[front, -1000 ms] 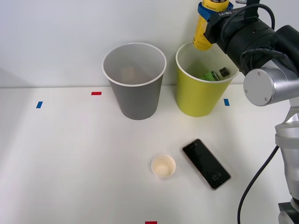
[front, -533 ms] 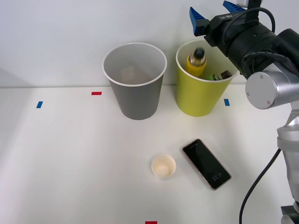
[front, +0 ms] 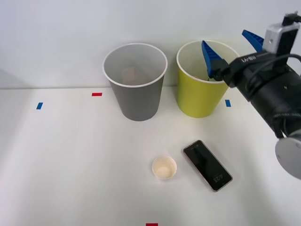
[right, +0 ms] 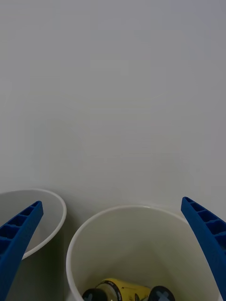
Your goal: Put cans in the gray bin, plastic bottles in the light green bin
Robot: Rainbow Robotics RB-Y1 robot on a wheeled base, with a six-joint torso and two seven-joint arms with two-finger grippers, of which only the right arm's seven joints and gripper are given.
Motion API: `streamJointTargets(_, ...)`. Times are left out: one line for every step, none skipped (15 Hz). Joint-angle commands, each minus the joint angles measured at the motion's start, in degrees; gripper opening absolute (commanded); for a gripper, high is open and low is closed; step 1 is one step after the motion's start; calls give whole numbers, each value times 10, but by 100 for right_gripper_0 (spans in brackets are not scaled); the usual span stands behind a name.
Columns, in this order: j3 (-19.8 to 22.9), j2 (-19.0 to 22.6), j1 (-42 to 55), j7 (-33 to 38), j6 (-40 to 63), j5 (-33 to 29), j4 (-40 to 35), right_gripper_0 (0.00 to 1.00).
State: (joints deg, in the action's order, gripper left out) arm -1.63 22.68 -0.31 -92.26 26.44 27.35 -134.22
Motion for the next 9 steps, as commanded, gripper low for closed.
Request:
streamJointTargets(-1,2,154,1,-84,0,-77,100)
streamJointTargets(-11,1,204,-1,-133,1,-80,100)
streamJointTargets(-27,-4,258,-1,-184,-2,-80,100)
streamJointTargets(-33,-11,296,-4,-213,-4,-80,100)
streamJointTargets(-37,-19,328,-6,-235,-5,-80,100)
streamJointTargets(-41,-29,362,-10,-251,-7,-80,100)
streamJointTargets(-45,-38,385,-12,-262,-9,-80,100)
streamJointTargets(-48,-52,415,-14,-271,-11,-80,100)
streamJointTargets(-53,-66,435,-16,-273,-11,-79,100)
